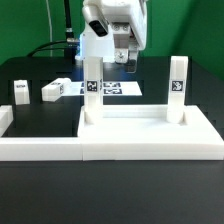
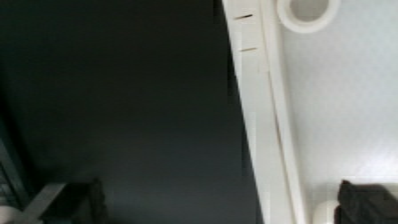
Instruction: Assemble desk
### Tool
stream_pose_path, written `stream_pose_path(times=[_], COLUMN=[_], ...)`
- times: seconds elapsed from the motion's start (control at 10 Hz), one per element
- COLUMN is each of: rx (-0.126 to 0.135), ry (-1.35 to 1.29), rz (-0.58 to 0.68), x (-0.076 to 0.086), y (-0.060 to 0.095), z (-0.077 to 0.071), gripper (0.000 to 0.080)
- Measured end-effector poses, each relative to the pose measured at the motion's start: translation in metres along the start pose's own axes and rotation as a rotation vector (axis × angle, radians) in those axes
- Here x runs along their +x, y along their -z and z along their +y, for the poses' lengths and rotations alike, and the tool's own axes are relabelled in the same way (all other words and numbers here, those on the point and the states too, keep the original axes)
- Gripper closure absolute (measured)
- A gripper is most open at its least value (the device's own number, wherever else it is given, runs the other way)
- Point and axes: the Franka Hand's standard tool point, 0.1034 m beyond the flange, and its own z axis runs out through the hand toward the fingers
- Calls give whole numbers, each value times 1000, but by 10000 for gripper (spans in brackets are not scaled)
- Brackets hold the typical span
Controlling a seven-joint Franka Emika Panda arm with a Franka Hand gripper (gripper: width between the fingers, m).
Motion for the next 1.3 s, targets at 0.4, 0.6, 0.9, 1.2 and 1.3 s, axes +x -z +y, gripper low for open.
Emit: stream_pose_path(times=[0.4,0.6,0.9,1.2,1.3], rx=[23,20,35,37,49], ry=[-230,-364,-585,-767,-861], rz=[-15,-32,-37,-38,-50], x=[-60,-113,-125,-128,-152], y=[40,55,54,52,46], z=[1,2,-8,-11,-27], gripper=[150,150,150,150,150])
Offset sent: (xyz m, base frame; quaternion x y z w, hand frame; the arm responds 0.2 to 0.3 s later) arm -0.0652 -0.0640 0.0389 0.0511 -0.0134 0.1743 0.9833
